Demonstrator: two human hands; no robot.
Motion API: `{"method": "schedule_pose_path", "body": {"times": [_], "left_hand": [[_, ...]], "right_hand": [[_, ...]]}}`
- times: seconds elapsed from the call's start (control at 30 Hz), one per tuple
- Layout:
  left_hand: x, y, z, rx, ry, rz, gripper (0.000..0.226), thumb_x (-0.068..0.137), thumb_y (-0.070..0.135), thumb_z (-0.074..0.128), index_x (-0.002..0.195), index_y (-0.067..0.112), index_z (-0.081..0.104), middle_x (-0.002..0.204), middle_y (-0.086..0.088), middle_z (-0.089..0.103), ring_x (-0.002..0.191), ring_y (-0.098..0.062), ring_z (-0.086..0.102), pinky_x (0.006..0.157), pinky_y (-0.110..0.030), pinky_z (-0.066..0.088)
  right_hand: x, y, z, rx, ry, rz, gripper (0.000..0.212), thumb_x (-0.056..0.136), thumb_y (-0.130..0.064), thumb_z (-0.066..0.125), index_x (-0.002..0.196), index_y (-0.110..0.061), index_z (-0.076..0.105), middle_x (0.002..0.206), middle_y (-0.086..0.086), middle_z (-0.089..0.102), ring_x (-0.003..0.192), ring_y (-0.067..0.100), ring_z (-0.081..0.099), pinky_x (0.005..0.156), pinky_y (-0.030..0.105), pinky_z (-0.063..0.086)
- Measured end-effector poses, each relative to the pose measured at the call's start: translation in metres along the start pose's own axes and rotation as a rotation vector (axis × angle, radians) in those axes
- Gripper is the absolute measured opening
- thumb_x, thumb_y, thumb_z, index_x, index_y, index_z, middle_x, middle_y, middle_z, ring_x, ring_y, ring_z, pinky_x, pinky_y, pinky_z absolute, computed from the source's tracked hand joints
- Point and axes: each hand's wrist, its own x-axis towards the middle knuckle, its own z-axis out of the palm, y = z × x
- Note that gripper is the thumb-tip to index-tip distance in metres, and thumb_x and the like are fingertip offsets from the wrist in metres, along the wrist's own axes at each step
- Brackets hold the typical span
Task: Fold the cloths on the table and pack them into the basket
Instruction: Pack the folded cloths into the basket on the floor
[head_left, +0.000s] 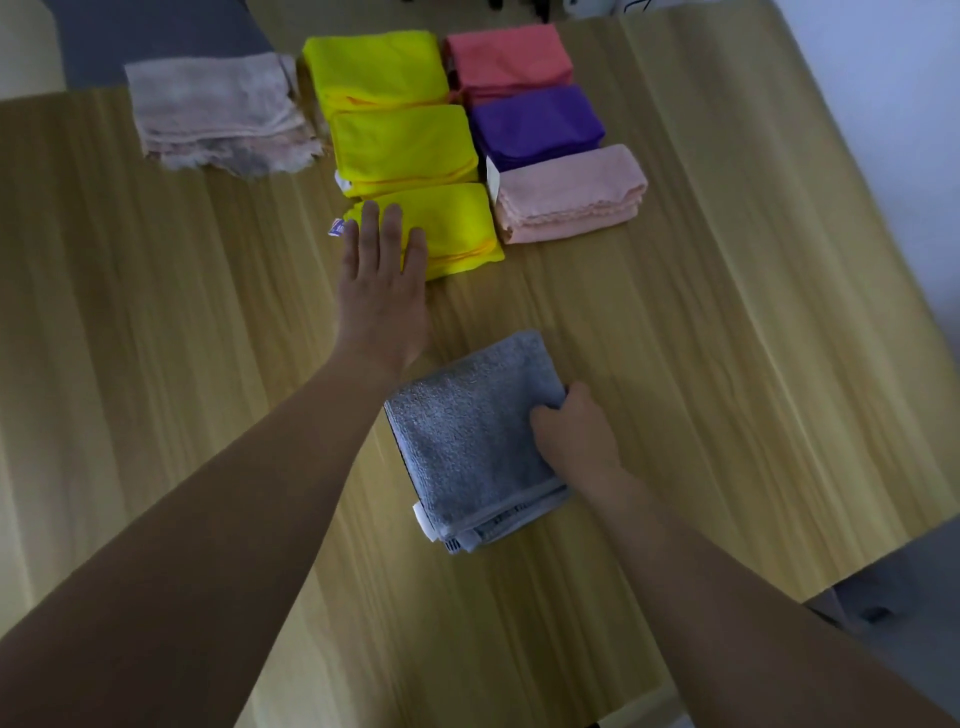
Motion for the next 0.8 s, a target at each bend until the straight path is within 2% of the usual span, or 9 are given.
{"method": "schedule_pose_path", "body": {"times": [0.07, 0.13, 0.2, 0.3, 0.43, 0.5, 0.57, 0.7, 0.8], "left_hand": [[0.006, 0.004, 0.002, -0.007, -0.163, -0.051, 0.054, 0.096, 0.020, 0.041, 0.146, 0.004, 0.030, 0.152, -0.024, 0.029, 0.141, -0.044, 0.025, 0.116, -0.051, 0.018], [0.008, 0.005, 0.004, 0.019, -0.223, -0.055, 0.050, 0.099, 0.019, 0.039, 0.145, 0.002, 0.032, 0.146, -0.027, 0.036, 0.131, -0.046, 0.038, 0.107, -0.051, 0.033], [0.011, 0.004, 0.001, 0.103, -0.204, 0.014, 0.041, 0.093, 0.011, 0.047, 0.132, -0.002, 0.047, 0.124, -0.030, 0.054, 0.106, -0.045, 0.056, 0.086, -0.049, 0.048], [0.020, 0.000, -0.007, 0.225, -0.164, 0.074, 0.029, 0.079, 0.006, 0.062, 0.107, -0.001, 0.059, 0.094, -0.022, 0.063, 0.083, -0.038, 0.060, 0.069, -0.040, 0.050], [0.013, 0.019, -0.029, 0.127, -0.167, 0.114, 0.010, 0.072, -0.002, 0.061, 0.080, 0.002, 0.064, 0.079, -0.020, 0.062, 0.077, -0.037, 0.062, 0.077, -0.043, 0.045], [-0.003, 0.039, -0.033, 0.034, -0.150, 0.144, 0.008, 0.075, 0.002, 0.059, 0.079, 0.006, 0.064, 0.081, -0.018, 0.063, 0.078, -0.036, 0.062, 0.085, -0.043, 0.041], [-0.022, 0.060, -0.033, -0.087, -0.185, 0.117, 0.010, 0.081, 0.012, 0.057, 0.085, 0.009, 0.066, 0.088, -0.014, 0.064, 0.083, -0.035, 0.062, 0.082, -0.040, 0.040], [-0.050, 0.111, -0.042, -0.388, -0.266, 0.023, 0.022, 0.086, 0.026, 0.054, 0.097, 0.010, 0.063, 0.097, -0.013, 0.063, 0.088, -0.034, 0.060, 0.063, -0.034, 0.034], [-0.057, 0.158, -0.053, -0.545, -0.345, 0.018, 0.019, 0.087, 0.027, 0.054, 0.092, 0.011, 0.060, 0.082, -0.006, 0.056, 0.078, -0.027, 0.056, 0.059, -0.031, 0.032]], "right_hand": [[0.001, 0.001, -0.002, 0.011, -0.008, 0.021, 0.016, 0.086, -0.021, 0.047, 0.098, -0.010, 0.047, 0.088, 0.001, 0.056, 0.071, 0.013, 0.052, 0.055, 0.028, 0.038], [0.002, 0.003, -0.003, 0.023, -0.016, 0.029, 0.018, 0.085, -0.022, 0.048, 0.098, -0.010, 0.048, 0.091, 0.002, 0.056, 0.073, 0.015, 0.053, 0.059, 0.029, 0.040], [0.001, 0.005, -0.004, 0.021, -0.031, 0.031, 0.019, 0.085, -0.023, 0.048, 0.099, -0.009, 0.049, 0.092, 0.003, 0.056, 0.074, 0.014, 0.052, 0.058, 0.028, 0.039], [-0.001, 0.010, -0.006, 0.027, -0.042, 0.028, 0.022, 0.086, -0.024, 0.049, 0.103, -0.010, 0.049, 0.094, 0.002, 0.057, 0.076, 0.014, 0.054, 0.057, 0.027, 0.039], [-0.005, 0.022, -0.012, 0.037, -0.031, 0.053, 0.011, 0.086, -0.023, 0.049, 0.089, -0.012, 0.050, 0.083, 0.000, 0.055, 0.070, 0.013, 0.053, 0.057, 0.027, 0.039], [-0.009, 0.034, -0.020, 0.050, -0.031, 0.076, 0.014, 0.085, -0.018, 0.048, 0.073, -0.011, 0.050, 0.069, -0.001, 0.052, 0.061, 0.012, 0.048, 0.052, 0.025, 0.038], [-0.018, 0.047, -0.032, 0.063, -0.043, 0.116, 0.019, 0.084, -0.015, 0.047, 0.067, -0.011, 0.052, 0.064, 0.000, 0.054, 0.058, 0.013, 0.050, 0.048, 0.022, 0.038], [-0.031, 0.101, -0.058, 0.141, -0.007, 0.259, 0.021, 0.085, -0.014, 0.049, 0.095, -0.004, 0.064, 0.095, 0.012, 0.066, 0.087, 0.027, 0.062, 0.076, 0.036, 0.050], [-0.042, 0.149, -0.080, 0.297, -0.012, 0.378, 0.040, 0.076, -0.017, 0.052, 0.112, 0.000, 0.059, 0.104, 0.014, 0.065, 0.093, 0.033, 0.063, 0.086, 0.049, 0.055]]}}
